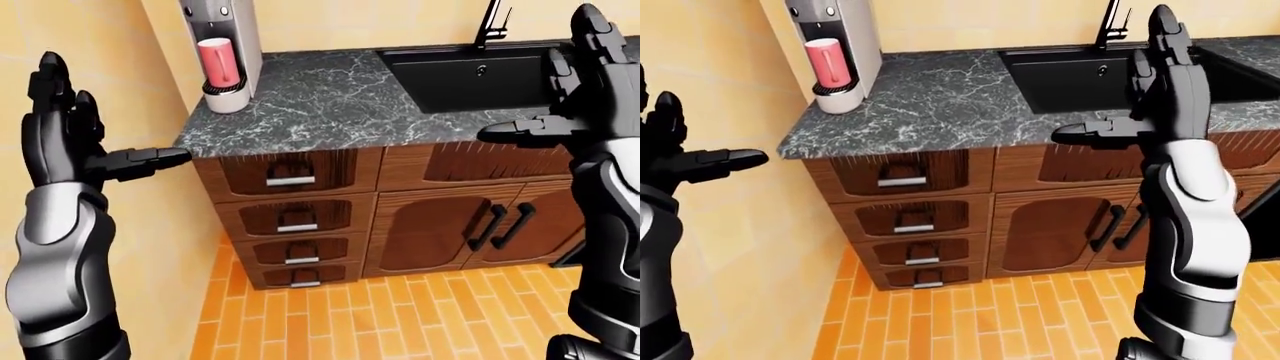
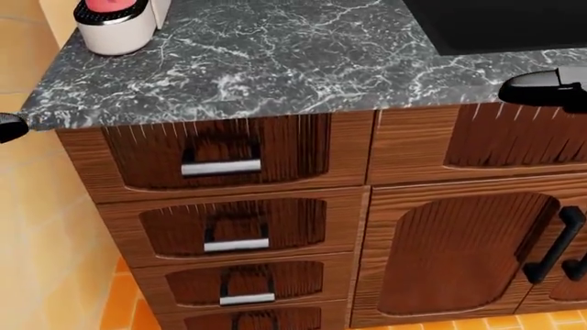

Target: Pick the mug from under the coffee machine dispenser and place it on the counter.

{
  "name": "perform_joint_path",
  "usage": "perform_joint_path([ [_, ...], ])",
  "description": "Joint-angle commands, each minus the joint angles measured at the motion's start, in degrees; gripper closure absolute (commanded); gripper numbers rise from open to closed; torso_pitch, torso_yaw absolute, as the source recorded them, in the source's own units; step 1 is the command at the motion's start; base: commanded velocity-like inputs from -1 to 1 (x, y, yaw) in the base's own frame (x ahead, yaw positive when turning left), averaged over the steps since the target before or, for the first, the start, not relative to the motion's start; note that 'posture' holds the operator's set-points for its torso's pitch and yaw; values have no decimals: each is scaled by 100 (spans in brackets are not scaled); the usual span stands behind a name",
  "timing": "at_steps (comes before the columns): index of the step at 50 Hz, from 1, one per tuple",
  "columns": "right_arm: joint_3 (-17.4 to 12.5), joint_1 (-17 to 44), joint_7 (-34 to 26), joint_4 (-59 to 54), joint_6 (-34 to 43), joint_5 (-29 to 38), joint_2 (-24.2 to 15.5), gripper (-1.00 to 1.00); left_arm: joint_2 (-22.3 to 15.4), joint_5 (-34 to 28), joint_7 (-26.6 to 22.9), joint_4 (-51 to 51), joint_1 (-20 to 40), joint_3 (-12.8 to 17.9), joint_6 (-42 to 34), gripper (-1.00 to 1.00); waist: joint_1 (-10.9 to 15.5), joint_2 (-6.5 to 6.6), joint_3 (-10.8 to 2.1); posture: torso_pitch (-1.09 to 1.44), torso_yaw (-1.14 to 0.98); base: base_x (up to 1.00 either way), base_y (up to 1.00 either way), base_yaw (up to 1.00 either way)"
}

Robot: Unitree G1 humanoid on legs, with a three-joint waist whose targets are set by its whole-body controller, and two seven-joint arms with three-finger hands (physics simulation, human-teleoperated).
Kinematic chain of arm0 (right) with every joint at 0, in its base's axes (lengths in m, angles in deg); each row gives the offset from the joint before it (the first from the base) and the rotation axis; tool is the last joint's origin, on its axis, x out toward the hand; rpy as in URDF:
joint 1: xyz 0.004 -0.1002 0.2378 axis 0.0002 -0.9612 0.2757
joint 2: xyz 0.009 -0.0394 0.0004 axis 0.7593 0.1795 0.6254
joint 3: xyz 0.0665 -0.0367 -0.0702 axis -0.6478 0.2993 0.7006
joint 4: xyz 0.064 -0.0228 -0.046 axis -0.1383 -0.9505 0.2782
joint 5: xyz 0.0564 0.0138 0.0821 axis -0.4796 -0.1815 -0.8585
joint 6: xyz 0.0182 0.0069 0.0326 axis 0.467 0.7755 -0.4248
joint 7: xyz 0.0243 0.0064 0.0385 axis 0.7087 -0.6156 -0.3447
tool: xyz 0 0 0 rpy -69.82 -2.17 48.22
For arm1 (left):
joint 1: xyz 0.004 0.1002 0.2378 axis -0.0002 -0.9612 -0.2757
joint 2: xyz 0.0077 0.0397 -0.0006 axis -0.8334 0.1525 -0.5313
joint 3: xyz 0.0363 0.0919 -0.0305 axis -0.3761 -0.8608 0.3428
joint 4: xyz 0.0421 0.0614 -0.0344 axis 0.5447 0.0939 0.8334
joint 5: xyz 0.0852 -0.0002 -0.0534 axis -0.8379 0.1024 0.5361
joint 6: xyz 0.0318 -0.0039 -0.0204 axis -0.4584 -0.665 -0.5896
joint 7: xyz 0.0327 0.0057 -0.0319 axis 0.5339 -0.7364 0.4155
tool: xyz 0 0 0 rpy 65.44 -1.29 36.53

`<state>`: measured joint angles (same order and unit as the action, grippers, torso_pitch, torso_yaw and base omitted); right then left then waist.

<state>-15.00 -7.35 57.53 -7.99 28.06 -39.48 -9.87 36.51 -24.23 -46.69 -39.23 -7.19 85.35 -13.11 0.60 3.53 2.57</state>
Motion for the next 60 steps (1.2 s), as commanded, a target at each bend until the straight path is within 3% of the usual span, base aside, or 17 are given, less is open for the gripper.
perform_joint_path([
  [1, -184, 205, 43, 174, -169, 22, -160, -100, -89, 11, -18, -218, 202, -17, 170, -100, -42, -12, -162, 0, 0, 16, 0, 0],
  [6, -187, 219, 46, 181, -145, 2, -175, -100, -96, 12, -4, -249, 217, -20, 136, -100, -5, -299, -113, 0, 0, 16, 0, 0],
  [10, -189, 231, 54, 193, -124, -12, -185, -100, -103, 18, -3, -249, 217, -10, 140, -100, 25, -805, -150, 0, 0, 16, 2, 0],
  [11, -185, 236, 55, 191, -123, -12, -187, -100, -102, 17, -3, -248, 211, -11, 141, -100, -34, -586, -137, 0, 0, 16, 3, 0],
  [13, -181, 238, 58, 196, -118, -16, -184, -100, -116, 21, -5, -245, 225, -3, 132, -100, -37, -685, -146, 0, 0, 16, 3, 0],
  [19, -202, 250, 57, 189, -95, -44, -208, -100, -104, 11, -5, -223, 207, -10, 164, -100, -71, -405, -75, 0, 0, 16, 7, 0],
  [23, -191, 243, 58, 195, -97, -49, -203, -100, -106, 13, 3, -229, 206, -4, 160, -100, -137, 94, -174, 0, 0, 16, 7, 0],
  [24, -193, 242, 56, 195, -97, -51, -206, -100, -101, 14, 7, -226, 206, -5, 164, -100, -173, 111, -253, 0, 0, 16, 6, 0],
  [26, -198, 240, 56, 193, -100, -53, -208, -100, -85, 5, 7, -235, 195, -28, 165, -100, -102, 71, -112, 0, 0, 16, 7, 0],
  [33, -194, 242, 54, 208, -90, -52, -213, -100, -96, 13, -5, -214, 199, -7, 169, -100, -15, -344, -94, 0, 0, 16, 7, 0],
  [36, -197, 237, 57, 214, -88, -56, -210, -100, -102, 15, -7, -218, 203, -9, 168, -100, 17, -732, -161, 0, 0, 16, 8, 0],
  [42, -201, 238, 59, 212, -89, -58, -218, -100, -104, 21, -6, -239, 195, -2, 154, -100, -59, -580, -144, 0, 0, 16, 7, 0],
  [46, -204, 250, 62, 207, -85, -60, -226, -100, -104, 27, 1, -264, 190, 3, 135, -100, -91, -325, -58, 0, 0, 16, 7, 0],
  [49, -209, 249, 60, 205, -85, -65, -230, -100, -97, 25, 7, -281, 186, -4, 125, -100, -134, 149, -183, 0, 0, 16, 8, 0],
  [50, -209, 250, 61, 205, -83, -66, -232, -100, -95, 24, 9, -286, 186, -5, 123, -100, -99, 30, -182, 0, 0, 15, 7, 0],
  [56, -205, 253, 68, 210, -79, -64, -238, -100, -96, 26, 10, -275, 185, 2, 130, -100, -35, -164, -149, 0, 0, 15, 7, 0],
  [60, -217, 253, 78, 203, -65, -78, -235, -100, -102, 25, 7, -261, 194, 4, 134, -100, 4, -462, -101, 0, 0, 16, 8, 0],
])
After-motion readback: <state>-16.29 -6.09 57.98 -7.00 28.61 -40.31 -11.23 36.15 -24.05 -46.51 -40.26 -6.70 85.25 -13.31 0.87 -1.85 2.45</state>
